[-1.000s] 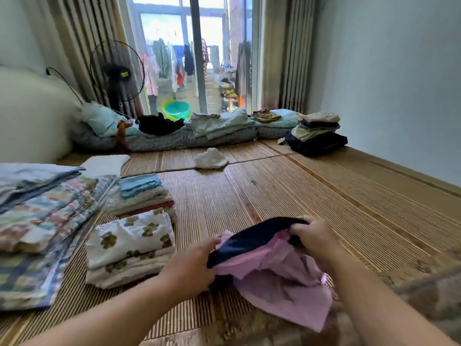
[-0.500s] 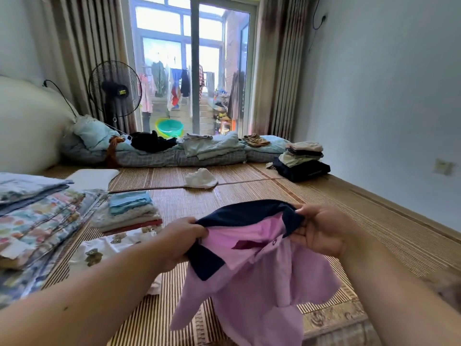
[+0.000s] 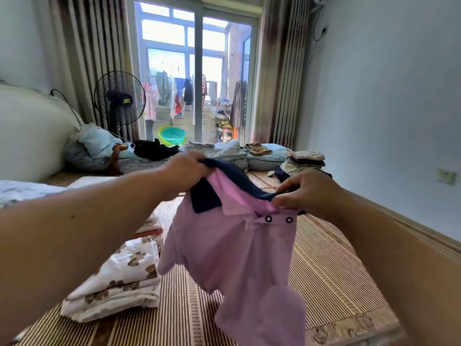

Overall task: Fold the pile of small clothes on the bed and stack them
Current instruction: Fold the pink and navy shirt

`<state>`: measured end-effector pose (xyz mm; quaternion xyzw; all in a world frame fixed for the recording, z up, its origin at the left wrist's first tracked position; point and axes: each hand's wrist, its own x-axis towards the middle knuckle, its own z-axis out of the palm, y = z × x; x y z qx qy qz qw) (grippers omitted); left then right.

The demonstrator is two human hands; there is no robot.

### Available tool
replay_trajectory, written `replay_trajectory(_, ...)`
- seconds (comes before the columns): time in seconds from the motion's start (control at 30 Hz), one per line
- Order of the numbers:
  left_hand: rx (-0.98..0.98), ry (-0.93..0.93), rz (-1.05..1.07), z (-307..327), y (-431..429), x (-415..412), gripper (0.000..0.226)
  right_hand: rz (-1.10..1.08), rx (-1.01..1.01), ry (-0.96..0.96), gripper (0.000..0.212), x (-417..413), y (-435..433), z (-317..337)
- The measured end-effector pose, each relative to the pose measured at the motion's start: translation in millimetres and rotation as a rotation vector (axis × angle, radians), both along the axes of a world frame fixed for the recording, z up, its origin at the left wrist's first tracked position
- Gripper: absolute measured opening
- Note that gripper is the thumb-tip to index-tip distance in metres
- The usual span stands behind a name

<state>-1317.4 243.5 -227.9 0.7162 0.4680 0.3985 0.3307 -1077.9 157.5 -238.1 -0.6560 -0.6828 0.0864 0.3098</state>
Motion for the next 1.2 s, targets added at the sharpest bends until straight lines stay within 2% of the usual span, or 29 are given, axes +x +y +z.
replay_trajectory(0.07, 0.114, 0.117, 0.010, 25, -2, 7, 0.008, -0.072, 0.096, -0.299, 0.011, -3, 5, 15)
replay_trajectory(0.13, 0.244, 0.301, 0.040, 44, -5, 13, 0.014, -0.115, 0.165, -0.449, 0.015, -3, 9, 26)
replay_trajectory(0.2, 0.341, 0.472, 0.059, 58, -9, 15, 0.016, -0.157, 0.211, -0.447, 0.013, -1, 12, 38)
replay_trajectory(0.37, 0.445, 0.830, 0.102, 67, -4, 6, 0.010, -0.246, 0.401, -0.212, 0.013, 4, 8, 61)
replay_trajectory(0.43, 0.379, 0.754, 0.144, 62, 2, 3, 0.013, -0.218, 0.435, -0.051, 0.014, 3, 8, 62)
replay_trajectory(0.53, 0.177, 0.305, 0.150, 52, 9, 3, 0.013, -0.150, 0.413, 0.148, 0.010, 3, 7, 60)
replay_trajectory(0.6, 0.002, 0.052, 0.115, 44, 12, 1, 0.018, -0.100, 0.406, 0.159, 0.010, 7, 5, 61)
replay_trajectory(0.63, -0.060, -0.014, 0.095, 40, 14, -1, 0.024, -0.073, 0.396, 0.124, 0.013, 9, 4, 62)
replay_trajectory(0.7, -0.044, 0.036, 0.064, 37, 15, -4, 0.025, -0.006, 0.317, 0.051, 0.013, 14, 0, 64)
replay_trajectory(0.8, 0.272, 0.475, 0.007, 37, 15, -10, 0.031, 0.027, 0.141, -0.073, 0.020, 23, -7, 68)
replay_trajectory(0.83, 0.356, 0.581, -0.031, 37, 12, -12, 0.034, 0.011, 0.106, -0.135, 0.018, 27, -8, 68)
replay_trajectory(0.9, 0.396, 0.674, -0.110, 32, 15, -19, 0.037, -0.028, 0.051, -0.220, 0.017, 34, -9, 64)
replay_trajectory(1.0, 0.365, 0.711, -0.200, 16, 24, -22, 0.033, -0.044, 0.044, -0.187, 0.023, 43, -7, 52)
replay_trajectory(1.1, 0.302, 0.650, -0.293, -11, 28, -2, 0.023, -0.007, 0.058, -0.155, 0.024, 41, -2, 42)
replay_trajectory(1.2, 0.071, 0.499, -0.474, -44, 22, 38, 0.044, 0.044, 0.056, -0.204, 0.022, 34, -3, 45)
